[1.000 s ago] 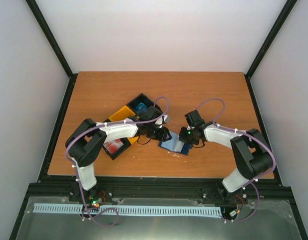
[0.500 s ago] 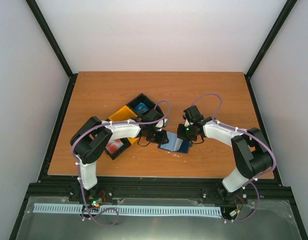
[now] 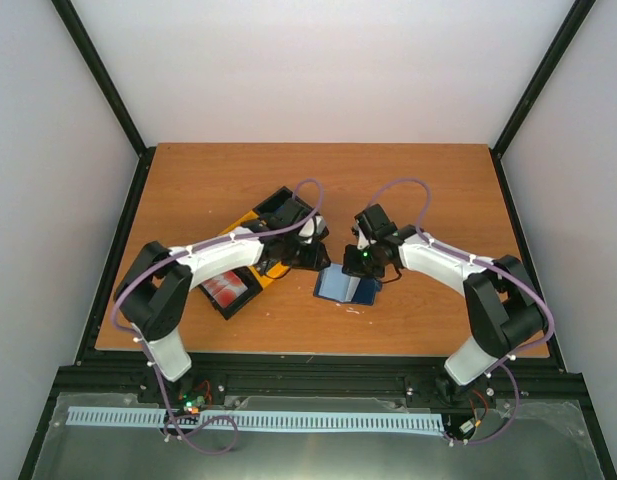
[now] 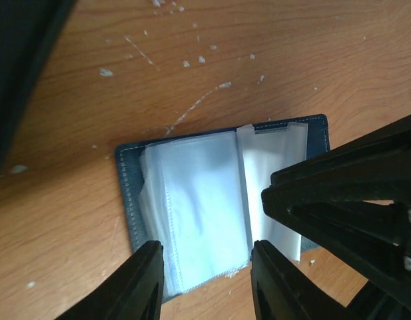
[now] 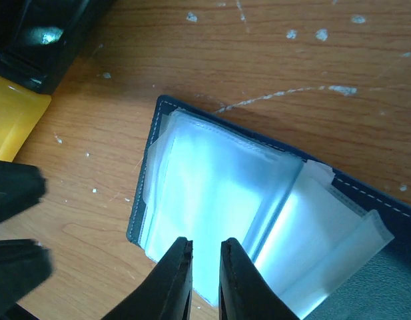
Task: Put the credit cards into the card holder
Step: Pick up the credit card from the storage box.
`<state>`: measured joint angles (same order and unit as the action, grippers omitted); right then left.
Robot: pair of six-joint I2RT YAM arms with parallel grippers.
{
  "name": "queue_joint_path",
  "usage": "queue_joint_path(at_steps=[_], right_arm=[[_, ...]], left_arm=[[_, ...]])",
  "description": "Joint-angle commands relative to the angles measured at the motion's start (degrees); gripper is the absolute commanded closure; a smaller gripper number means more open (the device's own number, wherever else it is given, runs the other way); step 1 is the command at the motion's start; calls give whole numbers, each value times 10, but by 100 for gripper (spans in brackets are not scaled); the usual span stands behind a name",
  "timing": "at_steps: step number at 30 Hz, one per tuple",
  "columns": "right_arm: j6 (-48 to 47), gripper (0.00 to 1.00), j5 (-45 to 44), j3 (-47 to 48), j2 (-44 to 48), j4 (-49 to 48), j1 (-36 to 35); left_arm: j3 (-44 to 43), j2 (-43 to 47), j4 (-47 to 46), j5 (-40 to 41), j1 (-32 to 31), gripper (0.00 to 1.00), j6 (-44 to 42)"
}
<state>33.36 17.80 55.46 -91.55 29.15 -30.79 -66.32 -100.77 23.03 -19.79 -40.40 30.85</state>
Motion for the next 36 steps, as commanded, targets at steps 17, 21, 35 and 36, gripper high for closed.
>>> queue_joint_path(at_steps=[17,21,35,36], right_arm=[[21,82,-36,30,-52,54,-48],[22,82,-41,31,-56,55,-48],[17,82,-55,32,-52,70,-50],[16,82,-57,31,-50,71,-50]], left_arm=[[-20,91,151,74,164,45,-73],[-59,41,177,123,168,63,-92],[-80,-32,181,110,169,47,-227],[-83,-37,181,112,169,47,-231]])
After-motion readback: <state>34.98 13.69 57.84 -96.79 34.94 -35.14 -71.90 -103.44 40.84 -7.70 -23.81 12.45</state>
